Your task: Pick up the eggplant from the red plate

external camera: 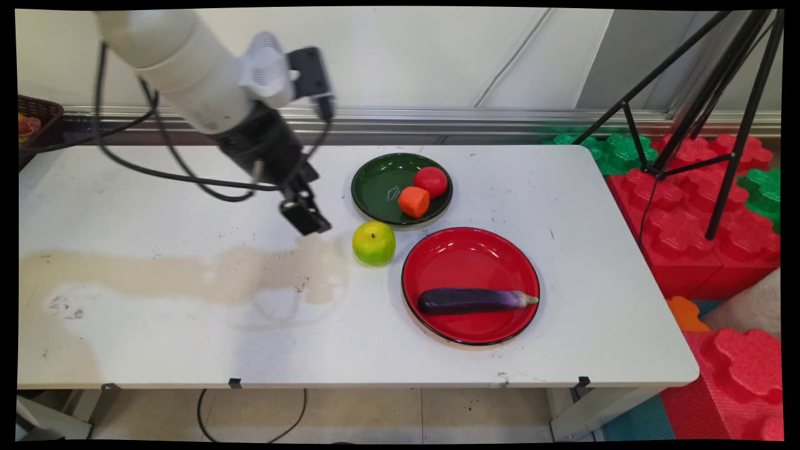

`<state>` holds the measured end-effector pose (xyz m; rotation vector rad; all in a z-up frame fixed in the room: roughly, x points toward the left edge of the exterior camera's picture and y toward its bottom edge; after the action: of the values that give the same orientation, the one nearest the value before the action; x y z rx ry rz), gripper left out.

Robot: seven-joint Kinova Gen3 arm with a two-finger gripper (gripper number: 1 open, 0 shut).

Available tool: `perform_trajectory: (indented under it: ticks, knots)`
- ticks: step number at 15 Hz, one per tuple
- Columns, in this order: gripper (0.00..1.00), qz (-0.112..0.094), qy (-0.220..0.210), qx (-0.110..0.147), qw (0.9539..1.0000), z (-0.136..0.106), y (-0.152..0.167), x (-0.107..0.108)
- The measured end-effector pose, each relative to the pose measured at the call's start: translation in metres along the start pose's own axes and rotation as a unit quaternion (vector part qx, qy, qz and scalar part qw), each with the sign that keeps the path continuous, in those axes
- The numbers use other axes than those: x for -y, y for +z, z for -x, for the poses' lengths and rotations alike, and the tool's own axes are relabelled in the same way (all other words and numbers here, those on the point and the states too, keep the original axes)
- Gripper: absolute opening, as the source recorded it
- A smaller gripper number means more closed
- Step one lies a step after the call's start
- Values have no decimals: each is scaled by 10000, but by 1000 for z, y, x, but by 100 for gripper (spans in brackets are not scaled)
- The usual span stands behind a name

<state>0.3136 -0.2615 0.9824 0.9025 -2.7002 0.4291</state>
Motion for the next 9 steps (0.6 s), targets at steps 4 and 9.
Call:
perform_trajectory:
  ticks: [4,9]
  knots:
    - [100,53,-3,51,10000,-39,16,-22]
    - [100,102,17,186,9998,-80,46,-46]
